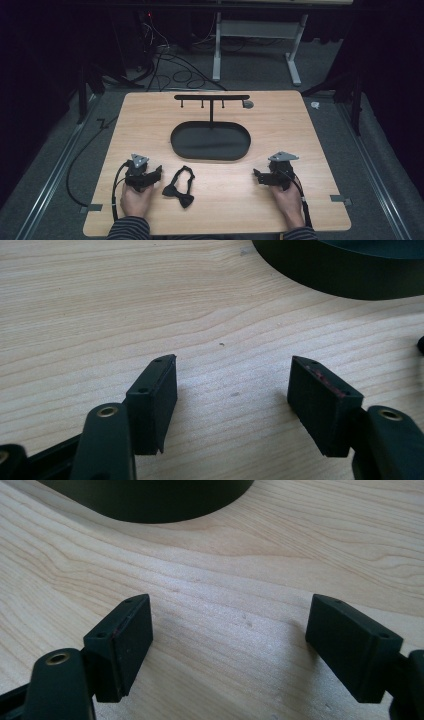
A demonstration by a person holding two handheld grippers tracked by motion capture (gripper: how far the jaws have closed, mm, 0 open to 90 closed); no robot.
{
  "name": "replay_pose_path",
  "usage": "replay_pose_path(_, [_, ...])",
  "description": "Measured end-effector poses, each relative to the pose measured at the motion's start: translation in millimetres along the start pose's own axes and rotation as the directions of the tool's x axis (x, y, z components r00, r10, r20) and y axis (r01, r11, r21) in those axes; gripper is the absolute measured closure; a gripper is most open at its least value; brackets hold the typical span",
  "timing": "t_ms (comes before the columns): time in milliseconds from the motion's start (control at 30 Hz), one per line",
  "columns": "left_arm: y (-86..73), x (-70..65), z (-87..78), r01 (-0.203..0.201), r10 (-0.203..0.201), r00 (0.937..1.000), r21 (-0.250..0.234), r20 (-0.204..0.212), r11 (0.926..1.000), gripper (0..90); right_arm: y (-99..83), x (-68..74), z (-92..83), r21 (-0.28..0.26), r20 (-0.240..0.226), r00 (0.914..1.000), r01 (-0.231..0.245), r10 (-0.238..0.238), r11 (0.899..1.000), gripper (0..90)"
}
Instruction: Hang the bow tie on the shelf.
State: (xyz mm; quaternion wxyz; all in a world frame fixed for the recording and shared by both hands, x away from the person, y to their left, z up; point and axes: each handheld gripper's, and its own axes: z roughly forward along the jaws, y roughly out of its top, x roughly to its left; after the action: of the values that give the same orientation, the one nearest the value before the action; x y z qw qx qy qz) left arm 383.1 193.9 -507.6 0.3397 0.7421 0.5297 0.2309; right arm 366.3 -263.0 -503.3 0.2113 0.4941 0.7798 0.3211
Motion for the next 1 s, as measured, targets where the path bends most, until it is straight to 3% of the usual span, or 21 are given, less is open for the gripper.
replay_pose_path(1000, [0.0,0.4,-0.1,0.001,-0.001,0.9999,0.002,0.016,1.0000,33.8,0.8,0.5,0.8,-0.001,-0.004,0.9999,0.009,-0.009,1.000,20.7])
